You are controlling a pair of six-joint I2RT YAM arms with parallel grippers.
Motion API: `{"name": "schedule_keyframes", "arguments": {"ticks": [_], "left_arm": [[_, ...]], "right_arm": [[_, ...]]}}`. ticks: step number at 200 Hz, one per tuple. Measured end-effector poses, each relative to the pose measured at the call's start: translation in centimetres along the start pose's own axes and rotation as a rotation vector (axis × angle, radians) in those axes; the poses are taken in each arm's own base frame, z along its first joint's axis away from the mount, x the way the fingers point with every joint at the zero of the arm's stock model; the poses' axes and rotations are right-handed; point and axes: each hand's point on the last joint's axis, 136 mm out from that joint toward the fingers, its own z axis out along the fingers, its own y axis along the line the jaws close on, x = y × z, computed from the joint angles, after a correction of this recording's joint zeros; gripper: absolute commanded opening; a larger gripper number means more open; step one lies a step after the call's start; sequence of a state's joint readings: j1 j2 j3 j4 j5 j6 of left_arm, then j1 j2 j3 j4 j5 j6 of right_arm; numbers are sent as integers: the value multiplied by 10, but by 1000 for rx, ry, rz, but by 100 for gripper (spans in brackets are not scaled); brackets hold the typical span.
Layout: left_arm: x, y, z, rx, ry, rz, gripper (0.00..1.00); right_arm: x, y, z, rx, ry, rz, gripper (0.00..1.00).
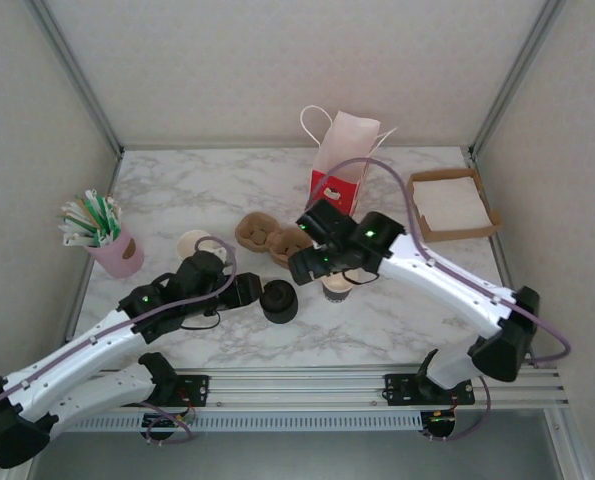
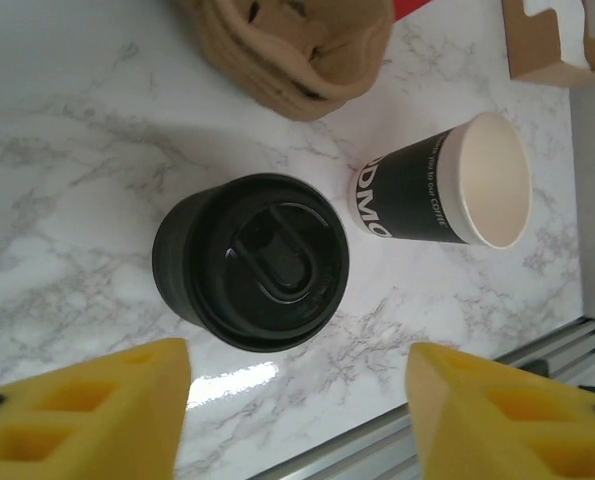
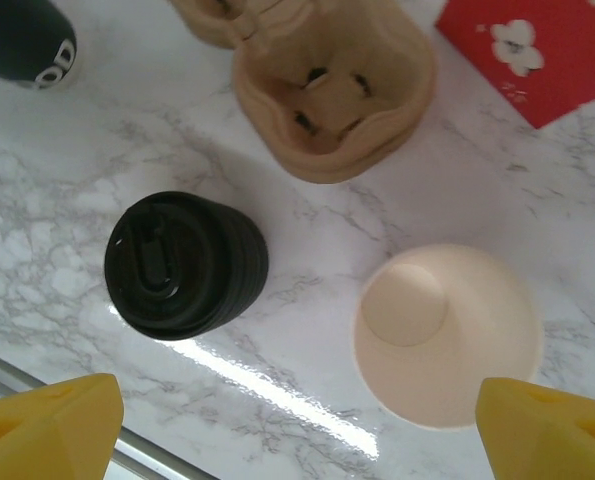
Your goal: Pack the takeout coffee
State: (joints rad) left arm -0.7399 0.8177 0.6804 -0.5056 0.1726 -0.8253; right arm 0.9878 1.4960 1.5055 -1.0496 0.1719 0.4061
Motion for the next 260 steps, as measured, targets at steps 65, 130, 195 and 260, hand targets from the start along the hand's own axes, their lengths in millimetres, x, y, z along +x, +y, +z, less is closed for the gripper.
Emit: {"name": "schedule_keyframes", "arguments": {"ticks": [65,130,195,260], "left_arm": [[29,66,28,-27,64,-167,20],[38,90,40,-12,91,-240,16],[39,92,42,11,100,-238,16],[38,90,42,20,96,-229,15]], "right_arm": [[-2,42,44,73,139,-135,89],[6,77,79,120,239,-229,89],[13,79,102,181,297,-263,87],[19,78,114,197,327,-270,88]]}}
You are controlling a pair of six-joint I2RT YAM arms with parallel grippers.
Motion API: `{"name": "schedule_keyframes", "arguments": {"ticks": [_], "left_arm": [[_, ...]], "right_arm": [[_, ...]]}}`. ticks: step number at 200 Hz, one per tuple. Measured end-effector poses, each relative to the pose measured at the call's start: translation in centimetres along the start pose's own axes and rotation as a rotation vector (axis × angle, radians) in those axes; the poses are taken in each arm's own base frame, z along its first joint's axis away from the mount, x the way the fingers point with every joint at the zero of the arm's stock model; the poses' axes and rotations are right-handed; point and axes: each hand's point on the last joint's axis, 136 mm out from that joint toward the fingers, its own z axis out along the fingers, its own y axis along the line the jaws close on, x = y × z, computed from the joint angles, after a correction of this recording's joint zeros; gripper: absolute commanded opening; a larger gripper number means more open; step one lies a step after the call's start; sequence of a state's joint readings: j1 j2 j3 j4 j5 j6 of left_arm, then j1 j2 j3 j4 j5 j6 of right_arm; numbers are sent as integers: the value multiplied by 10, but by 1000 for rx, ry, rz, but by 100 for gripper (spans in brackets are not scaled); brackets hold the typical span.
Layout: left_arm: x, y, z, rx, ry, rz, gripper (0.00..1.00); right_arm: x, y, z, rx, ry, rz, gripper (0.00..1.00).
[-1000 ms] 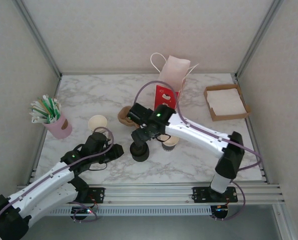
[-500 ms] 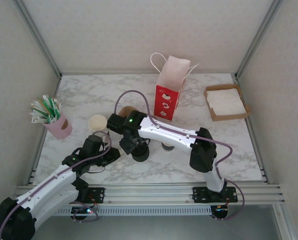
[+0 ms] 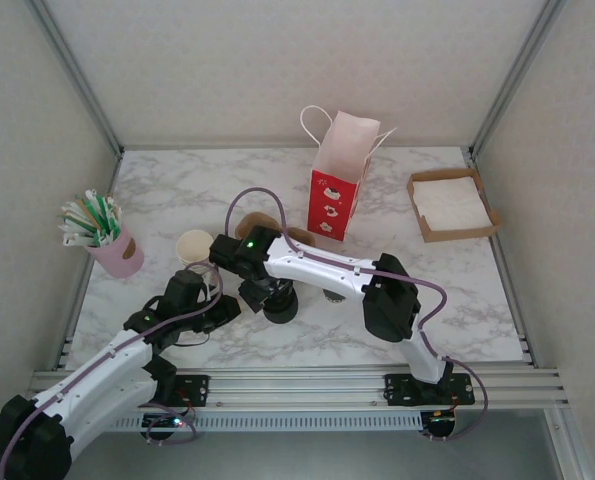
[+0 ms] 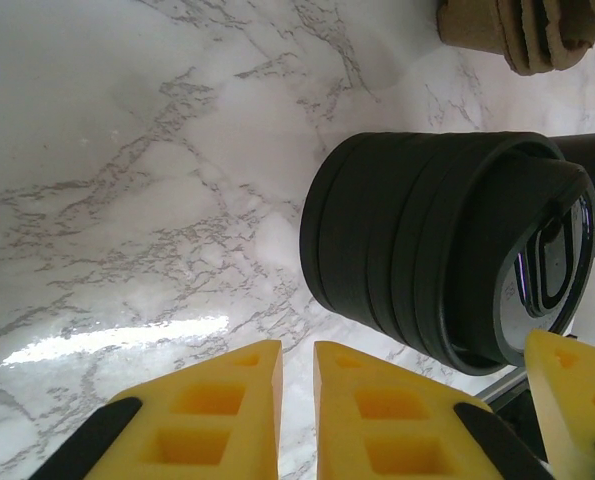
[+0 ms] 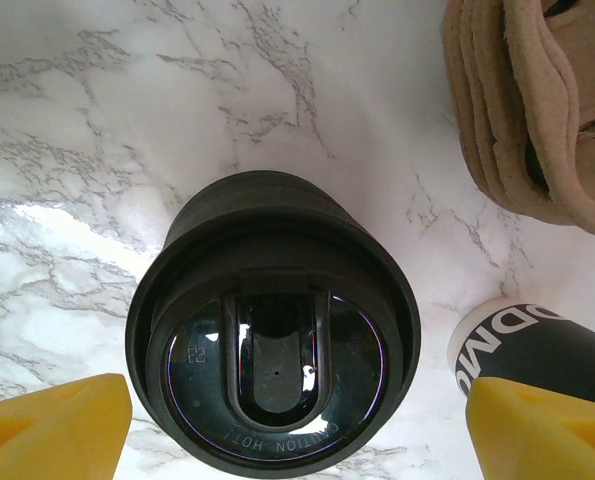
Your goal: Pack the takeout coffee
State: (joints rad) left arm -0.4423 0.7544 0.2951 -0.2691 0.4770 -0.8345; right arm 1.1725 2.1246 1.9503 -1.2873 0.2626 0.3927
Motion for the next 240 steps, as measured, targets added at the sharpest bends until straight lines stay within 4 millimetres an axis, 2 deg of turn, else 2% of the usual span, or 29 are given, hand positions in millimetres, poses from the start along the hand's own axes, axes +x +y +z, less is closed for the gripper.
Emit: {"name": "schedule_keyframes", "arguments": {"ticks": [31,83,190,240], "left_arm": [[0,0,0,0,0,0,15],[0,0,0,1,2,0,14],[0,0,0,0,3,0,13],[0,0,0,0,3,0,13]], "right_arm": [[0,1,3,1,8,-2,88],[2,6,22,14,45,-11,87],[2,9,22,-1,49,-2,72],[2,9,22,-2,47,4,72]]}}
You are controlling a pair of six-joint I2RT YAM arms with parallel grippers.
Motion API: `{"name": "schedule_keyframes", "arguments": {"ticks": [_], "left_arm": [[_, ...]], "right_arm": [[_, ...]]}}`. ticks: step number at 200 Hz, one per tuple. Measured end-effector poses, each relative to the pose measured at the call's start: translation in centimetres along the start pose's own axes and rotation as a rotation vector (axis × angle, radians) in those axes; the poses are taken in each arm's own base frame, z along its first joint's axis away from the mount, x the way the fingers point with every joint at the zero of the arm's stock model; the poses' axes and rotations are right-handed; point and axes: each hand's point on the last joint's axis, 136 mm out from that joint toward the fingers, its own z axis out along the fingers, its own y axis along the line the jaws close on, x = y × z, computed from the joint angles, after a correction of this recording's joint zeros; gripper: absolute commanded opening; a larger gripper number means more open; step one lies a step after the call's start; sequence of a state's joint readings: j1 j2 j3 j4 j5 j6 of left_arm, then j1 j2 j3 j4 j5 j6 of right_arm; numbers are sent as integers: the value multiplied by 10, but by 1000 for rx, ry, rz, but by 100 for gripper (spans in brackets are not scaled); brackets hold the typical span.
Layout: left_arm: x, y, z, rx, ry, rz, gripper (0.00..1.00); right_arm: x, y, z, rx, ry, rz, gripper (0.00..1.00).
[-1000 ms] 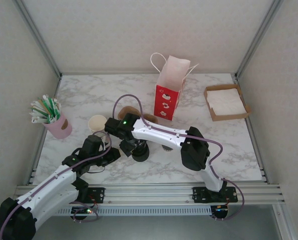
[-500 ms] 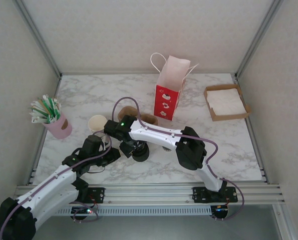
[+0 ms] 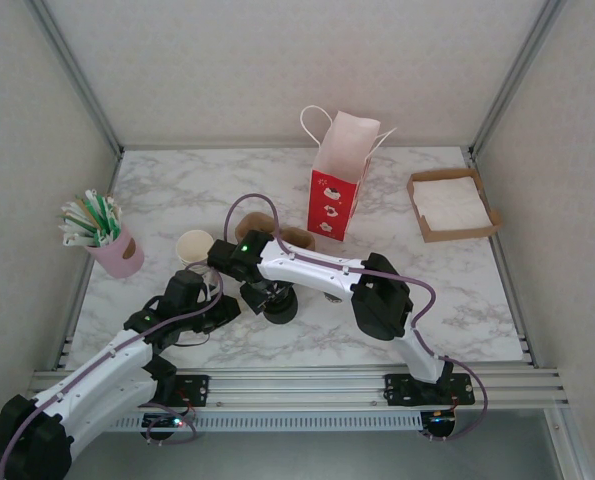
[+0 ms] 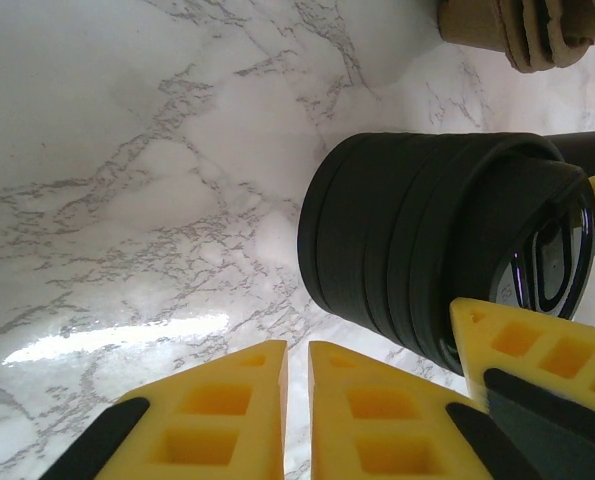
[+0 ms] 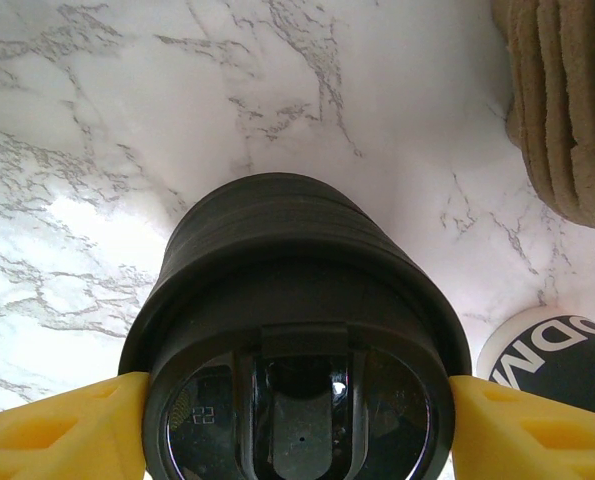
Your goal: Pack the takeout coffee
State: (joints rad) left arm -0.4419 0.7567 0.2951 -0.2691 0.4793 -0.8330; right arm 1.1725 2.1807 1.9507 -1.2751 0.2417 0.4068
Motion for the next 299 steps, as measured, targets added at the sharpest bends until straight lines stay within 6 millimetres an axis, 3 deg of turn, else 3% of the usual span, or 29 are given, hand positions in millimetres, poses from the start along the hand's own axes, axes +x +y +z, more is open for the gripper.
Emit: {"name": "schedule_keyframes", "arguments": {"ticks": [95,156,241,299], "left_arm": [[1,1,1,-3,4,5,17],[5,-18,5,125,33,-13,26],[17,-19,19,237,91,-82,22],[17,-30,19,300,105,-87,18]], "right_arm": [[-2,2,-13,-36,-28,17,72],[0,3,-15,-48,-25,28,72],[7,3,-8,-78,4,53,72],[5,4,-16,-143,-16,90,71]]}}
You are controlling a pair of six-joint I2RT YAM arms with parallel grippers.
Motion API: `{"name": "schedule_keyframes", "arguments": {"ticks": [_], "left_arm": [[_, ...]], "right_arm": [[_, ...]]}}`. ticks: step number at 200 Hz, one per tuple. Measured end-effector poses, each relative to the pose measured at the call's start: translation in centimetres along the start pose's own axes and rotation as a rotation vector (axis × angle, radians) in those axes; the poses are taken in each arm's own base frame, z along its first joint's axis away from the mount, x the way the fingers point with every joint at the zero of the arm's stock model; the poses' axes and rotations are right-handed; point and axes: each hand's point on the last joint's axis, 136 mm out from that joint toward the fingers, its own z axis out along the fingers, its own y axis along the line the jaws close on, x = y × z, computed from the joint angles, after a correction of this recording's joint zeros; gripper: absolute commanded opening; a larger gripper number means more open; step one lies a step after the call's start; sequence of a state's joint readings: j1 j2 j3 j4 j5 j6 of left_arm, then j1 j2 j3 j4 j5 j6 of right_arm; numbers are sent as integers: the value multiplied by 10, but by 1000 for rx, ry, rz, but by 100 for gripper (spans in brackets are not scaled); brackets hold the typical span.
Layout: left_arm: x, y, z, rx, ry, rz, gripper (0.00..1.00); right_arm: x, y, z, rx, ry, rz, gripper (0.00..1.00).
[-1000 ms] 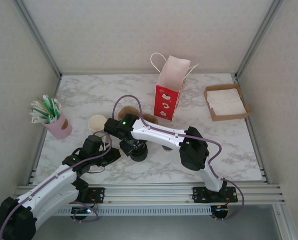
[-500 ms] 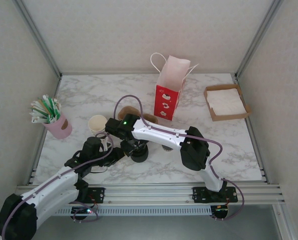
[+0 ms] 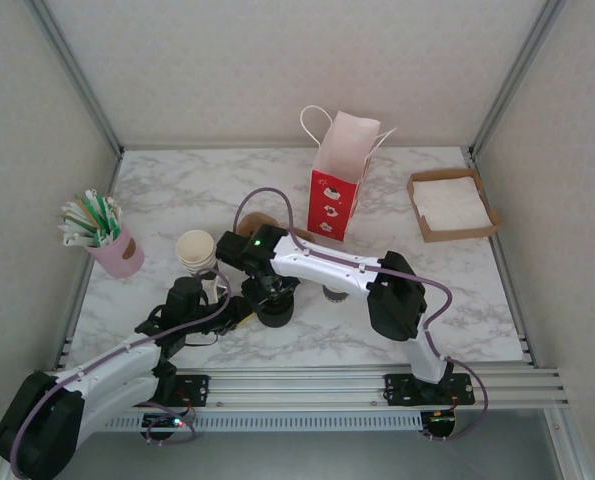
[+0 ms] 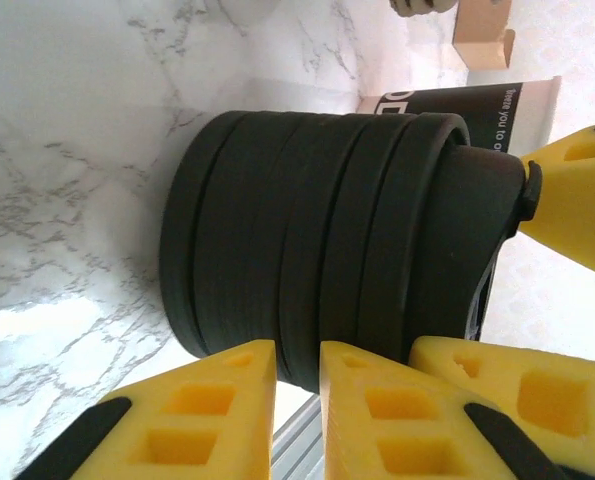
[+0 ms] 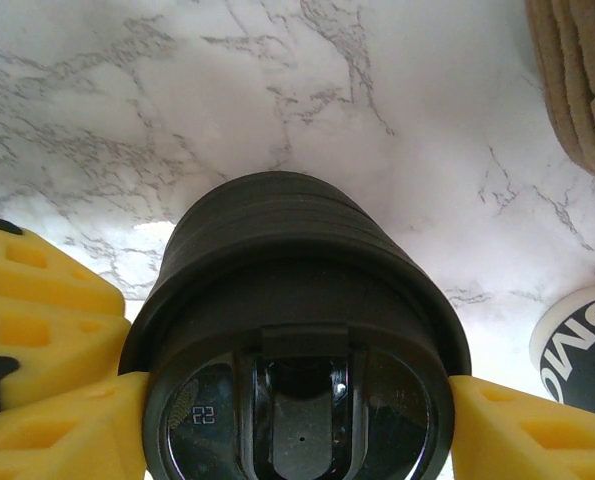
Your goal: Pack the takeout coffee
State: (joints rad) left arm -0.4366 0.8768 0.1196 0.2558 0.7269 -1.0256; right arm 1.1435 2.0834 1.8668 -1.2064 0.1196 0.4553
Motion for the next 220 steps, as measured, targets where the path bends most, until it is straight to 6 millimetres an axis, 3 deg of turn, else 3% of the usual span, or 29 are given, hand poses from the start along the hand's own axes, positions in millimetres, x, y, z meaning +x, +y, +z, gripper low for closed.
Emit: {"name": "schedule_keyframes", "arguments": {"ticks": [120,168,189,220], "left_arm": [[2,8,4,-19,20,-18,16],[0,7,2,-17,8,-6,17],[-1,7,-2,-21,1,3,25],[-8,-7,-9,-25,-24,35,53]], "right_arm": [[0,2,1,-20,2,10,71],[-2,-1,-11,-19,-29,17,70],[-4,-4,-25,-27,-65,20,70],[-6,-10,-55,-44,-141,29,71]]}}
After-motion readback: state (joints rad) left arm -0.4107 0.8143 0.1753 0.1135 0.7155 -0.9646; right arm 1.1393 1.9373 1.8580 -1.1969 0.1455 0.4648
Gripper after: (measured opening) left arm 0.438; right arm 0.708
